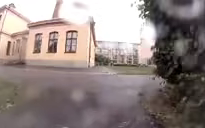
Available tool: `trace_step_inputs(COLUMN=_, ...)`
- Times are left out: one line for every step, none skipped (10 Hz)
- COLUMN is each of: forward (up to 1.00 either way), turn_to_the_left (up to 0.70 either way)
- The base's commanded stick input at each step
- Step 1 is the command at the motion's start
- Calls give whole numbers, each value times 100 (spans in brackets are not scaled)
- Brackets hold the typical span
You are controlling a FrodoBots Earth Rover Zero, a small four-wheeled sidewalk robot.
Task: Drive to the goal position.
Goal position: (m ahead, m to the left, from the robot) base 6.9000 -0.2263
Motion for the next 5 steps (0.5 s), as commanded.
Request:
trace_step_inputs(forward=85, turn_to_the_left=0)
trace_step_inputs(forward=85, turn_to_the_left=0)
trace_step_inputs(forward=85, turn_to_the_left=0)
trace_step_inputs(forward=85, turn_to_the_left=0)
trace_step_inputs(forward=85, turn_to_the_left=0)
